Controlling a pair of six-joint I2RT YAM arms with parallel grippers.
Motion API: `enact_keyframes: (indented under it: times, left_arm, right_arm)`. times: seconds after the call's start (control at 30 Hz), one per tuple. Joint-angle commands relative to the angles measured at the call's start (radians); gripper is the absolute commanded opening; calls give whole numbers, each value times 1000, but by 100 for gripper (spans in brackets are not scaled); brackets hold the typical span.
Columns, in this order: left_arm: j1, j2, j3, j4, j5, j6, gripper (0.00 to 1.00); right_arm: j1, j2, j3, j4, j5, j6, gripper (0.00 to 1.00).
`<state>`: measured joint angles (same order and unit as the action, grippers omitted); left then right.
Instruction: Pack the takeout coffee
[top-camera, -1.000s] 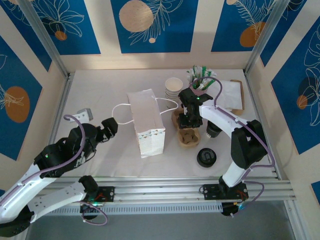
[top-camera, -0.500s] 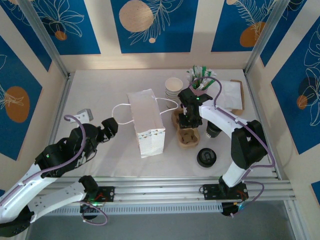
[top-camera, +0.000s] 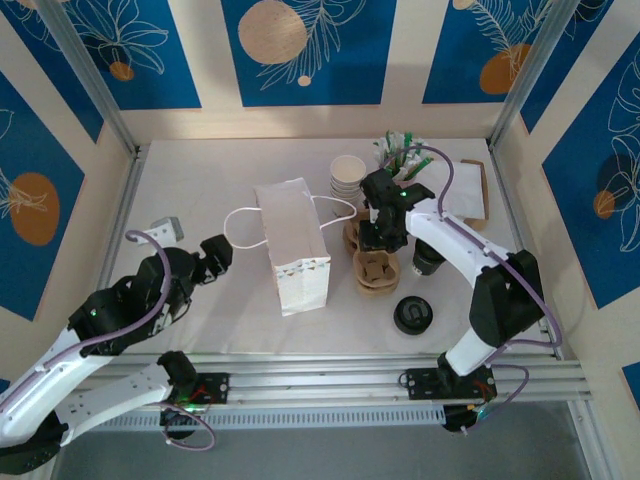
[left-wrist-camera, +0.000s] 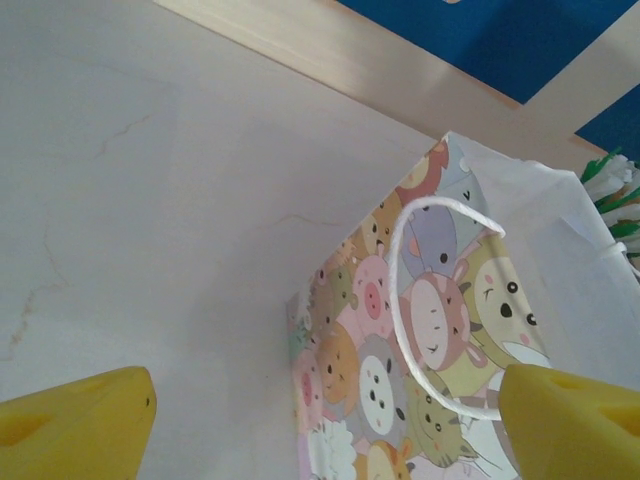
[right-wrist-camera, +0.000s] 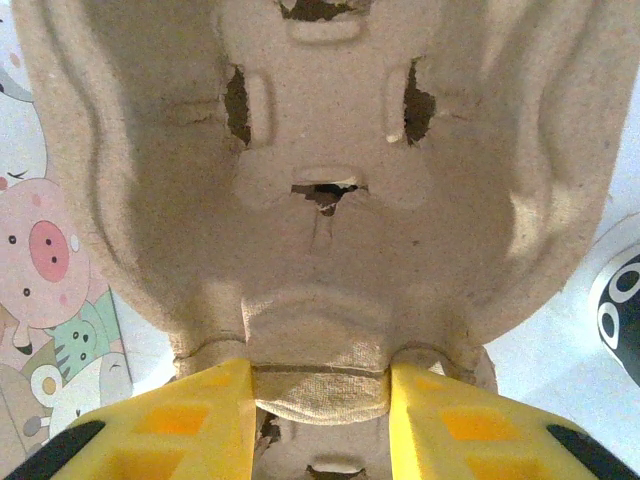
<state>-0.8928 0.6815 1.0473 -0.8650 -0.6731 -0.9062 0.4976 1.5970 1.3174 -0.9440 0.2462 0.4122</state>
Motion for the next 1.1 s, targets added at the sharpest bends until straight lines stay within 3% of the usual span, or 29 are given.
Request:
enact_keyframes:
  times: [0.0,0.1,0.2,0.33,0.47,0.6,0.87,0.97,1.07]
  left_arm:
    - [-6,-11,62,-25,-99,109,88]
    - [-7,-4,85,-4,-182,189,86]
    - [-4,-1,74,108,-228,265,69]
    - [34,75,91,213,-193,353,69]
    - [213,187,143,223,44,337,72]
    - [490,212,137,285,323,271,74]
    - [904,200,-55,403,780,-5,73]
    - [976,181,-211,509,945,-121,67]
    - [976,163,-319,552,990,-158,62]
  right_arm:
    - [2,-50,34,-58,-18,35,37]
    - [2,-84,55,-87,-9,48,37]
    - [1,-125,76,-116,-1,59,37]
    - [1,-180,110,-165,30,74,37]
    - [-4,-228,146,-210,74,79,37]
    - [-14,-265,179,-244,112,74,37]
    - [-27,-315,274,-286,151,57,36]
    - [-24,-320,323,-319,173,51,36]
    - [-22,-326,372,-331,176,45,36]
